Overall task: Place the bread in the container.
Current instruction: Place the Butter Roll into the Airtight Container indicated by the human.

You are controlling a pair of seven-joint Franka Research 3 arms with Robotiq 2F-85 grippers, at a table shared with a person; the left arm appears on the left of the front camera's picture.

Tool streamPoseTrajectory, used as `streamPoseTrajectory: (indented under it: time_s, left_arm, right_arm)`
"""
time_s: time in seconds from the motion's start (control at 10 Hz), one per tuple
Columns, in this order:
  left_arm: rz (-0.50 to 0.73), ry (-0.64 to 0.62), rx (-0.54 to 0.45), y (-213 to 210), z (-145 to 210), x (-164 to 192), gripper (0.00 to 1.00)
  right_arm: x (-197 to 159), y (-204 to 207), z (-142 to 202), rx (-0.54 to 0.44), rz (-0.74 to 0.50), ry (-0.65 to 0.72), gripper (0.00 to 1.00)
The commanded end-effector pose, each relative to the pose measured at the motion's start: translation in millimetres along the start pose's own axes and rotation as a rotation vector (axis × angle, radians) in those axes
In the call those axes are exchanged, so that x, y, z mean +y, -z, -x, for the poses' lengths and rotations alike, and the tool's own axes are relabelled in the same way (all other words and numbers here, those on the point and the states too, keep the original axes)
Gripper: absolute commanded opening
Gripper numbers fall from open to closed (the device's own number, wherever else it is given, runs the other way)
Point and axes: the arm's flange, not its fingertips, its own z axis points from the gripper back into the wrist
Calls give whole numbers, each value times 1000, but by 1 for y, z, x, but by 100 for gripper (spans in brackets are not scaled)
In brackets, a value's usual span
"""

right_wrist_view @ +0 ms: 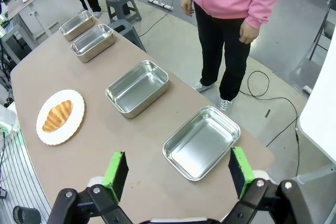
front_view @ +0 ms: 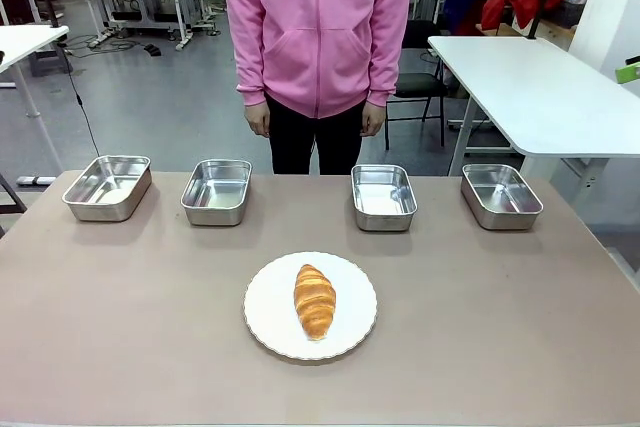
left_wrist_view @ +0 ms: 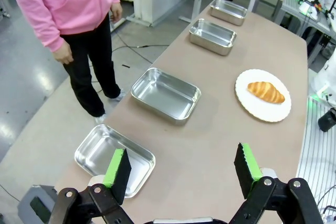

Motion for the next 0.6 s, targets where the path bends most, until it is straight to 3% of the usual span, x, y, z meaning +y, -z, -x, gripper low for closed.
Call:
streamPoseTrajectory:
  time_s: [0.0,0.5]
  left_arm:
    - [8,6,-8,-1,-1,-1,100]
    - [8,6,-8,-1,-1,-1,100]
  right_arm:
    - [2,-1,-2,-10,-5,-4,100]
    - [2,-1,-2,-10,-5,-4,100]
